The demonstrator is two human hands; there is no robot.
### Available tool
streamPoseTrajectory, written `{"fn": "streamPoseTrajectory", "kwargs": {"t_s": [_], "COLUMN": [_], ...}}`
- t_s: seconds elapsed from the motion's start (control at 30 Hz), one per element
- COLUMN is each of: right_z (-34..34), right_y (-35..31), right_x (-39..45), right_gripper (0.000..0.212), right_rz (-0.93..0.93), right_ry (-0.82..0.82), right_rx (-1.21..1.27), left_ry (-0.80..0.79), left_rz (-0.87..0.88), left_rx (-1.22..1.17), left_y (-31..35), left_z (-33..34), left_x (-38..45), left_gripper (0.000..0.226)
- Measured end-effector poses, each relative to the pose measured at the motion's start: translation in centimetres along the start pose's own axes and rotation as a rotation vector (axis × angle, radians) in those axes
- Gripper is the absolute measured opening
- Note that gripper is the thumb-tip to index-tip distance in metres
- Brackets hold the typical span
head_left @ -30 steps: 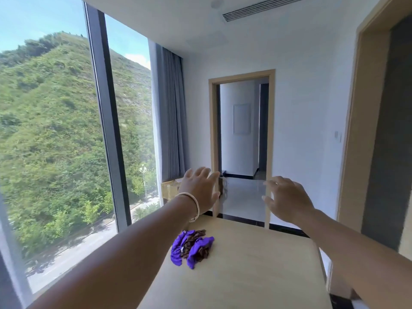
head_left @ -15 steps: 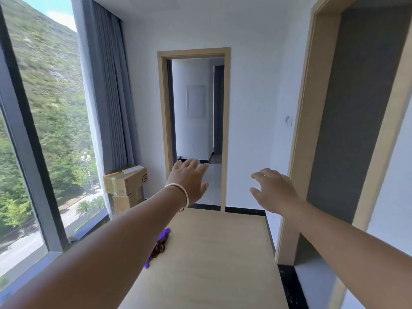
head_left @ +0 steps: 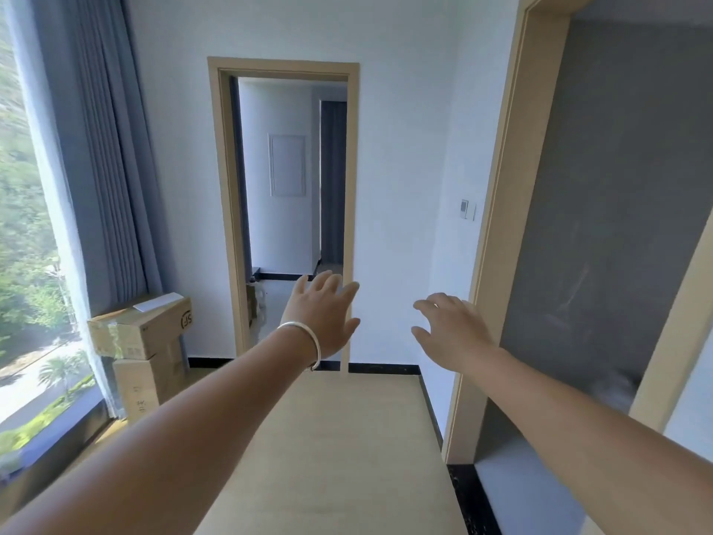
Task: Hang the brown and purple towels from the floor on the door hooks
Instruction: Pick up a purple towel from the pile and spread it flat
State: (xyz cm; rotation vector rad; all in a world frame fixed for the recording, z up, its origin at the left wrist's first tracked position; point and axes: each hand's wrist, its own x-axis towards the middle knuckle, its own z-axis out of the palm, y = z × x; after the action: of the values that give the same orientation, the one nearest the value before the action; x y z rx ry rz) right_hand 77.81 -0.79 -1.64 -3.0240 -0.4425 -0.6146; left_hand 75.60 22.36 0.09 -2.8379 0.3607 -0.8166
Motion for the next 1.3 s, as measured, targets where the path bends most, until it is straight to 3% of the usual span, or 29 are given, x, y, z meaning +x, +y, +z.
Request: {"fn": "streamPoseTrajectory", "kwargs": {"t_s": [0.27, 0.43, 0.6, 1.0, 1.3], "right_z": [3.9, 7.1, 10.5, 18.2, 24.6], "right_y": [0.8, 2.5, 5.8, 13.8, 15.7], "right_x": [5.8, 8.4, 10.2, 18.8, 27.8], "right_gripper": [0.047, 0.049, 0.053, 0.055, 0.055], "right_rz": [0.040, 0.039, 0.069, 0.091, 0.113], "right_ry": [0.005, 0.054, 0.061, -0.045, -0.160], "right_rx": [0.050, -0.009, 0.165, 0.367, 0.373], "left_ry": [-0.121, -0.119, -0.146, -0.255, -0.369], "left_rz": [-0.038, -0.210, -0.349, -0.412, -0.427], "left_rx": [0.002, -0.112, -0.265, -0.340, -0.343], "left_y": [-1.1, 0.4, 3.2, 7.0, 3.6], "left_z": [4.6, 8.5, 12.0, 20.9, 29.4], "left_x": [4.9, 5.8, 8.3, 19.2, 26.7], "left_gripper": [0.063, 0.069, 0.071, 0.073, 0.072]}}
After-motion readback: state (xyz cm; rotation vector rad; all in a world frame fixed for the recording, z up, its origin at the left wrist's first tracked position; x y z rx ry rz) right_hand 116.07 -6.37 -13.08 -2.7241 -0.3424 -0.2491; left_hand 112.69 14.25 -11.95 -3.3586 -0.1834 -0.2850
